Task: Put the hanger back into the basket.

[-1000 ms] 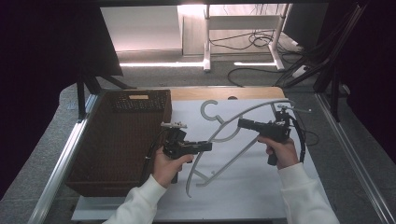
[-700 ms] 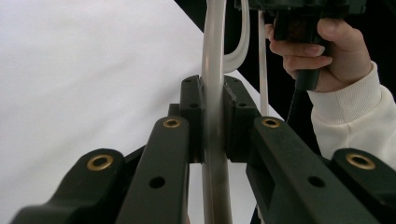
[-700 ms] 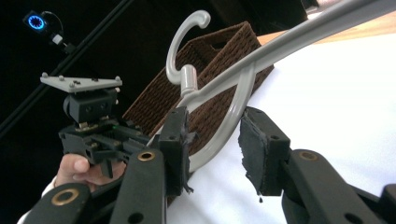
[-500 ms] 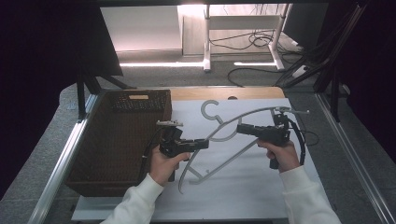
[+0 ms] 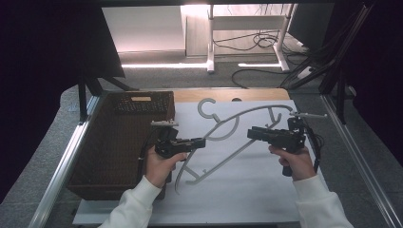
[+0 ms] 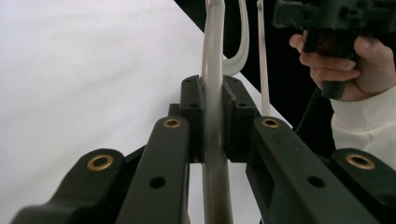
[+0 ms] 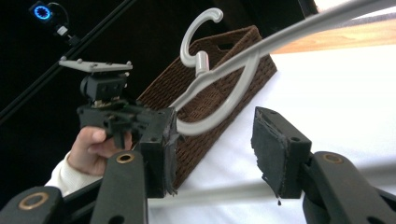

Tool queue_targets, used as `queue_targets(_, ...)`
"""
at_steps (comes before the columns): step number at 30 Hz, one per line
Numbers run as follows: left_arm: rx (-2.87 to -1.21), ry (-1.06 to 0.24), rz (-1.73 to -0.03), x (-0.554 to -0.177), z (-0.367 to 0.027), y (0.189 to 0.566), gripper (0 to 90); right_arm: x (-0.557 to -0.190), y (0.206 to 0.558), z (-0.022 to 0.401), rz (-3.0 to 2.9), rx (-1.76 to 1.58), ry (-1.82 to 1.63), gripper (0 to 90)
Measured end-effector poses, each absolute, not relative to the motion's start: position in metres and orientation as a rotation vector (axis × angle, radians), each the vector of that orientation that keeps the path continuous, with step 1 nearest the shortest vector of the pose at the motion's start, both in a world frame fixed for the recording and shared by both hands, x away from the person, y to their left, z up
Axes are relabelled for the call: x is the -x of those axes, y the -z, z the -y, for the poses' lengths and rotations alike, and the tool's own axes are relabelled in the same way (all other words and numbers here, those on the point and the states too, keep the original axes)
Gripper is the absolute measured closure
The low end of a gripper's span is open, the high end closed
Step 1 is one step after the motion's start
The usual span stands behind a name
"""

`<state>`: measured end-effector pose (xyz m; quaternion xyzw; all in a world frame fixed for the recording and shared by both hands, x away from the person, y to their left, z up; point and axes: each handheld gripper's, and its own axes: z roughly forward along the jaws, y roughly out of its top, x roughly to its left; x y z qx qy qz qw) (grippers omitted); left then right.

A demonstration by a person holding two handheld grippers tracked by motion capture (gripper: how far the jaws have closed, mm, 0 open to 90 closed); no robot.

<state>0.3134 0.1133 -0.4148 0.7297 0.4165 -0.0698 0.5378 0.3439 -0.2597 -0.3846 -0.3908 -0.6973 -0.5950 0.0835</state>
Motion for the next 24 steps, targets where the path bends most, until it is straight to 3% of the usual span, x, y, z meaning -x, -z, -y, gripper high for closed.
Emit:
queue_targets(8, -1.72, 0.095, -1.021, -0.307, -0.144, 0.397, 81.5, -0.327, 0.387, 0.28, 2.121, 1.147, 1.784, 48.6)
queue_targets(24, -1.686, -0.013, -1.112, -0.301, -0.206, 0.387, 81.4, -0.333, 0.41, 0.284, 2.163, 1.227, 1.708, 47.9)
